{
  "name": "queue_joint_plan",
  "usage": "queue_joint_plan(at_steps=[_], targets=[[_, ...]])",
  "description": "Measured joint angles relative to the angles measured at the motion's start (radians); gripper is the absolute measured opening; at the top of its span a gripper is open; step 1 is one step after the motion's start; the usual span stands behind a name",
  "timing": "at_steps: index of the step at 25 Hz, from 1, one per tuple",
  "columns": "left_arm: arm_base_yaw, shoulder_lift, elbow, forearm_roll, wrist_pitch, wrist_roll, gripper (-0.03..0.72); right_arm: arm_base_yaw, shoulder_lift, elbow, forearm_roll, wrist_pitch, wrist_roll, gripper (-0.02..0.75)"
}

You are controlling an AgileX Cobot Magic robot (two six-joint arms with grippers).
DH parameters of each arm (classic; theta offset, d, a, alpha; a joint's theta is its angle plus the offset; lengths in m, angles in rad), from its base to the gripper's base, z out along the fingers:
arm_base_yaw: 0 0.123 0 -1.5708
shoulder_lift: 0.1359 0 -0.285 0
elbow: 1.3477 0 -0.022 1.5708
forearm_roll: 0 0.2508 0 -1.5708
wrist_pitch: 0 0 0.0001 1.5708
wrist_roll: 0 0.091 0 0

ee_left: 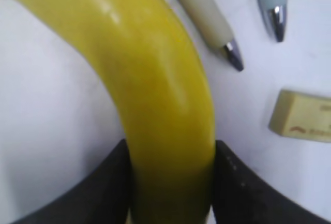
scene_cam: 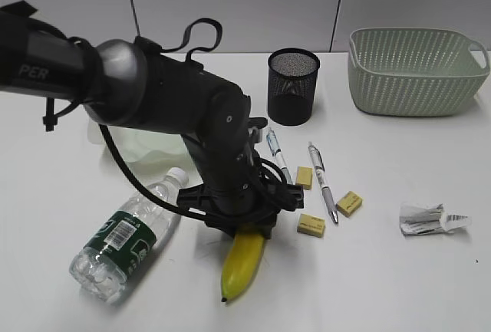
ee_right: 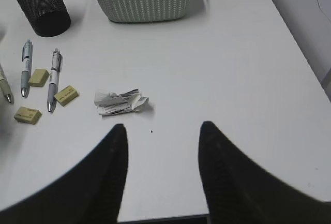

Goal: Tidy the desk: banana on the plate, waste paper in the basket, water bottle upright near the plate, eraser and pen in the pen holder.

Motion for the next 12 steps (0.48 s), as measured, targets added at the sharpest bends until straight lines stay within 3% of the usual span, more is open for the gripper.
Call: queue_joint_plan(at_steps=[7,12], targets=[[-0.003,-0.011,-0.002,-0.107,-0.099,0.0,0.333,0.0,0.0,0.0,0.0,0.0,0.0,0.364],[-0.003,-0.161,0.003,-0.119,-0.243,0.02,0.333,0.0,0.0,0.0,0.0,0.0,0.0,0.364]])
